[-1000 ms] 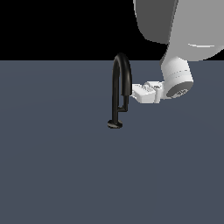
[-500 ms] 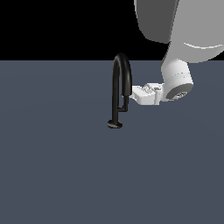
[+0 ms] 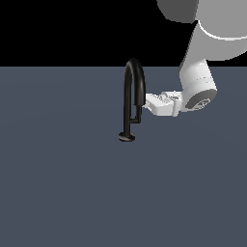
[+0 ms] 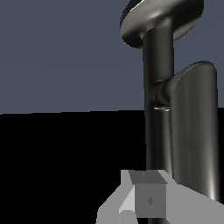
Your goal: Turn on the faucet by rotating a designated handle.
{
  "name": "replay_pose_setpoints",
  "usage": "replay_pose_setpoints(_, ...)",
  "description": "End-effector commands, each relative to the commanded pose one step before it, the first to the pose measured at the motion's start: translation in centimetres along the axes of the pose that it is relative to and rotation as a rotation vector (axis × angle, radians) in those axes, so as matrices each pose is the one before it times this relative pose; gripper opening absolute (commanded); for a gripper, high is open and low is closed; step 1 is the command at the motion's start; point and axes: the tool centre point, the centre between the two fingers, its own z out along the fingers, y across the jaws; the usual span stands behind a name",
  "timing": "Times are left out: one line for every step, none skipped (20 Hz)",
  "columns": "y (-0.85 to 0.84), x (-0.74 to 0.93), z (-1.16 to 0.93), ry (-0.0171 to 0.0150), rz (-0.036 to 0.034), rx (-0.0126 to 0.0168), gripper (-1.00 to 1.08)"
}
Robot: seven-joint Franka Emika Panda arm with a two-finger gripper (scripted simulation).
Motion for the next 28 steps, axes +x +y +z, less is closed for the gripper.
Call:
replay_pose_setpoints(0.454,-0.145,0.011,-0.00006,-0.00003,0.00003,-1.0)
replay_pose_setpoints(0.18,-0.058,0.003,0.0,0.0,0.0,-1.0)
replay_pose_setpoints(0.183,-0.059,0.003,0.0,0.0,0.0,-1.0)
replay_pose_setpoints(0.186,-0.06,0.003,0.0,0.0,0.0,-1.0)
replay_pose_setpoints(0.189,-0.061,0.003,0.0,0.0,0.0,-1.0)
replay_pose_setpoints(0.206,-0.097,-0.018,-0.00015,-0.0006,0.0003,-1.0)
replay_pose_setpoints(0.194,-0.063,0.003,0.0,0.0,0.0,-1.0)
replay_pose_setpoints(0.197,-0.064,0.003,0.0,0.0,0.0,-1.0)
replay_pose_setpoints(0.2,-0.065,0.003,0.0,0.0,0.0,-1.0)
replay_pose_setpoints(0.203,-0.066,0.003,0.0,0.0,0.0,-1.0)
replay_pose_setpoints(0.206,-0.067,0.002,0.0,0.0,0.0,-1.0)
replay_pose_setpoints(0.209,-0.068,0.002,0.0,0.0,0.0,-1.0)
replay_pose_setpoints(0.211,-0.069,0.002,0.0,0.0,0.0,-1.0)
replay_pose_setpoints(0.214,-0.07,0.002,0.0,0.0,0.0,-1.0)
replay_pose_setpoints(0.0,0.0,0.0,0.0,0.0,0.0,-1.0)
replay_pose_setpoints(-0.404,-0.01,-0.018,0.0031,-0.00435,0.00385,-1.0)
replay_pose_setpoints(0.268,0.095,-0.006,0.0,0.0,0.0,-1.0)
replay_pose_setpoints(0.272,0.096,-0.006,0.0,0.0,0.0,-1.0)
replay_pose_setpoints(0.256,0.142,0.017,-0.00052,0.00061,-0.00056,-1.0)
replay_pose_setpoints(0.279,0.099,-0.007,0.0,0.0,0.0,-1.0)
replay_pose_setpoints(0.283,0.1,-0.007,0.0,0.0,0.0,-1.0)
replay_pose_setpoints(0.273,0.133,0.01,-0.00036,0.00043,-0.0004,-1.0)
replay_pose_setpoints(0.29,0.103,-0.007,0.0,0.0,0.0,-1.0)
replay_pose_setpoints(0.281,0.135,0.01,-0.00036,0.00044,-0.0004,-1.0)
replay_pose_setpoints(0.298,0.106,-0.007,0.0,0.0,0.0,-1.0)
replay_pose_setpoints(0.288,0.138,0.01,-0.00035,0.00044,-0.0004,-1.0)
replay_pose_setpoints(0.305,0.109,-0.008,0.0,0.0,0.0,-1.0)
replay_pose_setpoints(0.296,0.141,0.009,-0.00034,0.00044,-0.00041,-1.0)
